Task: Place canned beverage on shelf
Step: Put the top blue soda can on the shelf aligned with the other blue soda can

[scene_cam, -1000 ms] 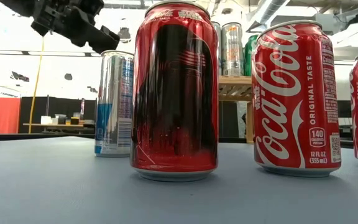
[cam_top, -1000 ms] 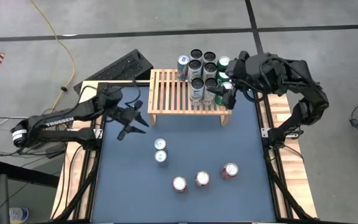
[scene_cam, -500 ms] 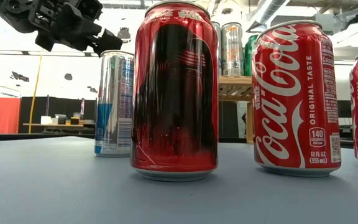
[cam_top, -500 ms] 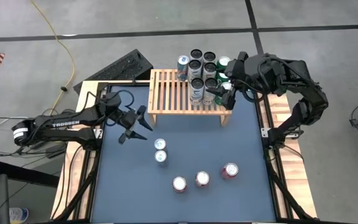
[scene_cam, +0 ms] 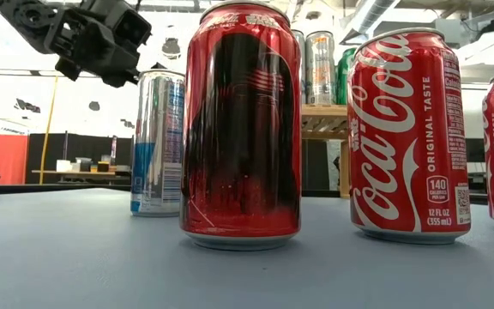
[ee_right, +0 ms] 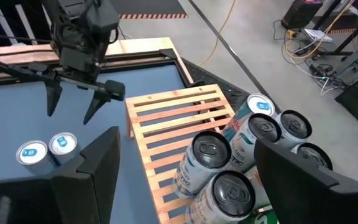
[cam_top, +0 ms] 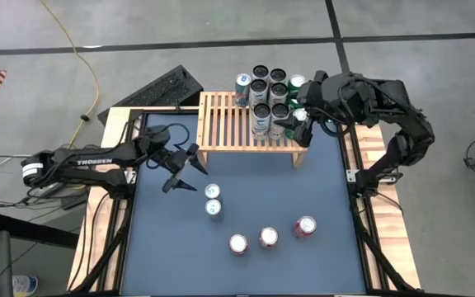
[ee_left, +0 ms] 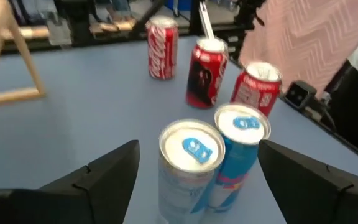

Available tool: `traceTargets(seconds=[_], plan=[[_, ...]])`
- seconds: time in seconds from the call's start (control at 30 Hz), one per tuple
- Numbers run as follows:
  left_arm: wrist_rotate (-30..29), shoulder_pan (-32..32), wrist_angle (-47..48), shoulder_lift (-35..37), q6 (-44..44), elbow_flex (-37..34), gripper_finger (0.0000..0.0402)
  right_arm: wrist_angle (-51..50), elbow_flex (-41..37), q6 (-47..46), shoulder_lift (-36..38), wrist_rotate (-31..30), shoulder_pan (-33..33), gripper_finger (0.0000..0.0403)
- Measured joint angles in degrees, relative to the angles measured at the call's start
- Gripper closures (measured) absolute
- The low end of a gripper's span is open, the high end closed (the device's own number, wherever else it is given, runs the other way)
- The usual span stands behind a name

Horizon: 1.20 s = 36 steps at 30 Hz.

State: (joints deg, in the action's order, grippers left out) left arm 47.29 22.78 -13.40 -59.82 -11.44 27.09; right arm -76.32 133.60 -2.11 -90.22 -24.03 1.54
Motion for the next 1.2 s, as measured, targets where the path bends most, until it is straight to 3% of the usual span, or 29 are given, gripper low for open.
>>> traceTargets(seconds=[0.67, 1.2], plan=[[3.33, -2.10, -8.17, -14.83, -3.96, 0.00, 0.0087, 0.01, 0.00, -1.07, -0.06, 0.17, 0.00, 0.0088], [5.00, -3.71, -23.52, -23.70, -1.64, -0.01, 0.0099, -0.02, 0.00, -0.88, -0.06, 0.20, 0.00, 0.0088]])
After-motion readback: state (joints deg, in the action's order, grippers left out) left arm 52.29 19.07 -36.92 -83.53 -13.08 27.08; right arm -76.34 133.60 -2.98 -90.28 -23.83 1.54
